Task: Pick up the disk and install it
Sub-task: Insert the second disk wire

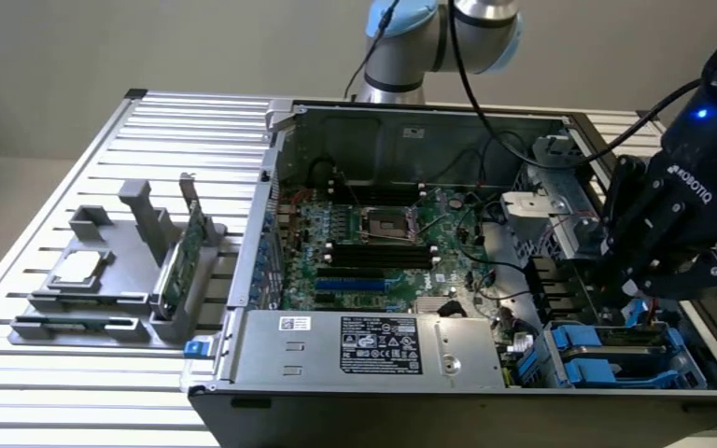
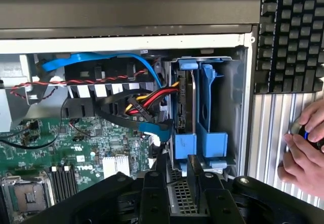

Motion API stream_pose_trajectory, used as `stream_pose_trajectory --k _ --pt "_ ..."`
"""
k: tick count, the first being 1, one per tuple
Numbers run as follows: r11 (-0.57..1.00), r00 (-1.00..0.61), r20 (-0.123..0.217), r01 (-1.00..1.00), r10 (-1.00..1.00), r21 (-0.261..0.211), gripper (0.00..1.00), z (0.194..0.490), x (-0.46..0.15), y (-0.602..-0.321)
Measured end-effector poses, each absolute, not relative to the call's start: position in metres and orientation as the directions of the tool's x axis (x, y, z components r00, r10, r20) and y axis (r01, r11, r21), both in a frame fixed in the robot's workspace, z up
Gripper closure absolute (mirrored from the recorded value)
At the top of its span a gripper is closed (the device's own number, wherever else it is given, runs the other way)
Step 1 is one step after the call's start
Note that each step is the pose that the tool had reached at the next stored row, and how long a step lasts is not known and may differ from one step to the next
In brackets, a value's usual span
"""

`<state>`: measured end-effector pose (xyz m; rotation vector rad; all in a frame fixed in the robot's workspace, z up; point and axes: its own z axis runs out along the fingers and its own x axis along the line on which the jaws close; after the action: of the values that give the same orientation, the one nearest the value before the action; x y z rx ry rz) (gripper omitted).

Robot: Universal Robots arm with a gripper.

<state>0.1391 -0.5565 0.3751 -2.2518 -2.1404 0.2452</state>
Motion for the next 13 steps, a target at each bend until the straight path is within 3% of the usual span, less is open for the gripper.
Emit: stream_pose_trajectory --k 13 --pt "-0.063 0.044 -0.146 0.990 0.988 -0.123 0.69 0.381 0.150 -0.531"
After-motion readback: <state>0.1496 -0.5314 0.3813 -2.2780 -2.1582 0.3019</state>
